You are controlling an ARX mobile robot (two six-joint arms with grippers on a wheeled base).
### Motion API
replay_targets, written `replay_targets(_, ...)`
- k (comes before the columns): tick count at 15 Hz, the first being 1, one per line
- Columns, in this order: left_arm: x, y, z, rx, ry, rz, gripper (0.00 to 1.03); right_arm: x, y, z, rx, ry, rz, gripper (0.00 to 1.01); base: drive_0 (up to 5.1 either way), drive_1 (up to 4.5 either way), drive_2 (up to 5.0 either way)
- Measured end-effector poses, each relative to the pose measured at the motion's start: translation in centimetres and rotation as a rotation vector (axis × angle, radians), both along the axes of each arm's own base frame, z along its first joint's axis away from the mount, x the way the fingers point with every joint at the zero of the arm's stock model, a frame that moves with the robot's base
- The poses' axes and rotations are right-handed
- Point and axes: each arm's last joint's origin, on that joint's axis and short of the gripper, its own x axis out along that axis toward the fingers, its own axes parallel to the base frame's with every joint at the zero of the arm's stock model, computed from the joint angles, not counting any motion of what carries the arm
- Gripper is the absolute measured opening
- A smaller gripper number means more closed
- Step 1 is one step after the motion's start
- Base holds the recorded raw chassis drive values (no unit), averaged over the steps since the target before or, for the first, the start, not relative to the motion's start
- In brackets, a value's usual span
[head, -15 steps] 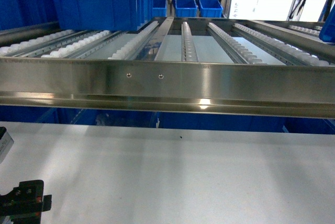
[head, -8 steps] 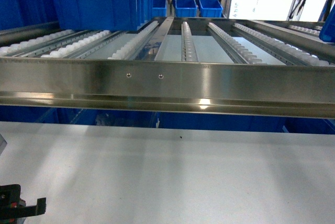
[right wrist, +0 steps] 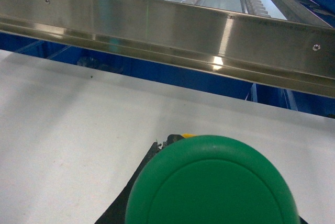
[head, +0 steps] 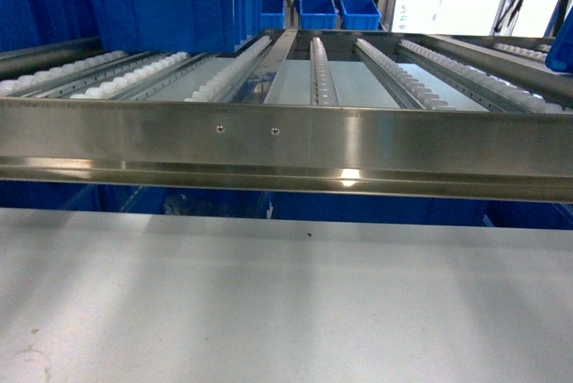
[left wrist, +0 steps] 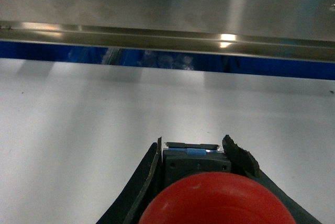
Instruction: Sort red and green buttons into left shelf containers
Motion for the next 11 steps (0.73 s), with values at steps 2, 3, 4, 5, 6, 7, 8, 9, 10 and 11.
replay_targets(2,-1.4,-0.7,0.9,0.016,-0.051,-0.009,0.29,0.0,0.0,0.0,0.000,0.000,0.000,0.26,0.0,0.00,0.0)
replay_targets(3,-2.0,-1.0,1.1,0.028,-0.062,-0.009,0.29,0.0,0.0,0.0,0.000,0.000,0.000,0.26,0.0,0.00,0.0)
replay_targets(4,-2.5,-1.3,1.1,0.037,-0.057,-0.008,0.29,0.0,0.0,0.0,0.000,0.000,0.000,0.26,0.0,0.00,0.0)
replay_targets(5,-2.8,-1.5,1.0,0.039,-0.057,-0.004,0.29,0.0,0.0,0.0,0.000,0.000,0.000,0.26,0.0,0.00,0.0)
replay_targets(6,-3.1,-1.7,0.9,0.043,-0.058,0.000,0.29,0.0,0.0,0.0,0.000,0.000,0.000,0.26,0.0,0.00,0.0)
replay_targets(7,-3.4,-1.9,0.9,0.048,-0.055,0.000,0.29,0.0,0.0,0.0,0.000,0.000,0.000,0.26,0.0,0.00,0.0)
replay_targets(8,-3.6,-2.1,0.8,0.052,-0.058,-0.001,0.29,0.0,0.0,0.0,0.000,0.000,0.000,0.26,0.0,0.00,0.0)
replay_targets(9,-3.8,-2.2,0.8,0.057,-0.060,0.002,0.29,0.0,0.0,0.0,0.000,0.000,0.000,0.26,0.0,0.00,0.0)
replay_targets(10,-3.8,-2.2,0.8,0.058,-0.062,-0.001,0.29,0.0,0.0,0.0,0.000,0.000,0.000,0.26,0.0,0.00,0.0)
replay_targets(11,-3.8,-2.2,0.8,0.058,-0.063,0.002,0.29,0.0,0.0,0.0,0.000,0.000,0.000,0.26,0.0,0.00,0.0)
